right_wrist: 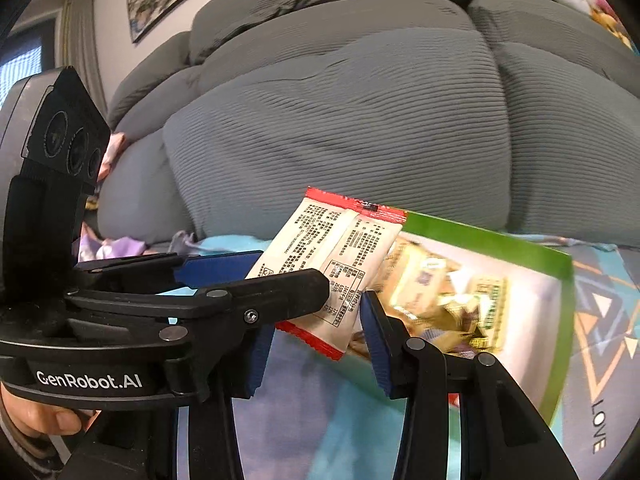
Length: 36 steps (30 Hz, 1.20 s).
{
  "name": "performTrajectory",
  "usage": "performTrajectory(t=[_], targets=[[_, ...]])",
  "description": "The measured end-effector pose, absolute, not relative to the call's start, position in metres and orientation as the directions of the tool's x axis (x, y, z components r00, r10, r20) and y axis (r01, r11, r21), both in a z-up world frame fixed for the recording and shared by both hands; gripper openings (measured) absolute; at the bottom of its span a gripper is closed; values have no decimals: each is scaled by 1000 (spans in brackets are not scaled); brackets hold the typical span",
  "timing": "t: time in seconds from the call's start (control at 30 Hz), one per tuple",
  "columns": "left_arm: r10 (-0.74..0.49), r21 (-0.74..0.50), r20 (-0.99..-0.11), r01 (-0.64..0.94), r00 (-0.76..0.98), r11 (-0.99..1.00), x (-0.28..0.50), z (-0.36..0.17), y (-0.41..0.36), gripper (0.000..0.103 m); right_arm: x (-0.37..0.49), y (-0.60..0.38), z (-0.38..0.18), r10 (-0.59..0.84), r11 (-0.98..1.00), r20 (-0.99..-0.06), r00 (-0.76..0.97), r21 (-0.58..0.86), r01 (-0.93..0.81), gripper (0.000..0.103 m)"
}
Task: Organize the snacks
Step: 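Lift the red-white bar and carry it over the green box, then open the right gripper to drop the bar into the box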
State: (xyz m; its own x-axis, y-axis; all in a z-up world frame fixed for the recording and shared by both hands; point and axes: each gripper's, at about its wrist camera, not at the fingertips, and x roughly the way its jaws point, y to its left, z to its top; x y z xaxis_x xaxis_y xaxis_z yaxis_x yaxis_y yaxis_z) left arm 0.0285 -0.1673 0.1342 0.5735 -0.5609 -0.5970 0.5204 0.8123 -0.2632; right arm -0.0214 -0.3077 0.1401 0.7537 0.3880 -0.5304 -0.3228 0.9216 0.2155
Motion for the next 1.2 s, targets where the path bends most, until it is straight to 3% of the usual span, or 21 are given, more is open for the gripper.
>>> performTrajectory(t=[0.83, 0.93, 1.0, 1.2], targets=[[-536, -257, -673, 518, 509, 815, 77, 99, -218, 56, 18, -347, 107, 334, 942, -618, 711, 228, -245, 45], [-513, -245, -683, 498, 521, 832, 81, 98, -217, 62, 20, -346, 106, 313, 950, -631, 710, 213, -230, 45], [-488, -236, -685, 468, 541, 851, 82, 100, -213, 76, 21, -348, 106, 307, 952, -639, 705, 217, -217, 45], [-434, -215, -679, 406, 592, 888, 77, 111, -192, 84, 11, -357, 111, 258, 966, -651, 714, 198, -168, 53]])
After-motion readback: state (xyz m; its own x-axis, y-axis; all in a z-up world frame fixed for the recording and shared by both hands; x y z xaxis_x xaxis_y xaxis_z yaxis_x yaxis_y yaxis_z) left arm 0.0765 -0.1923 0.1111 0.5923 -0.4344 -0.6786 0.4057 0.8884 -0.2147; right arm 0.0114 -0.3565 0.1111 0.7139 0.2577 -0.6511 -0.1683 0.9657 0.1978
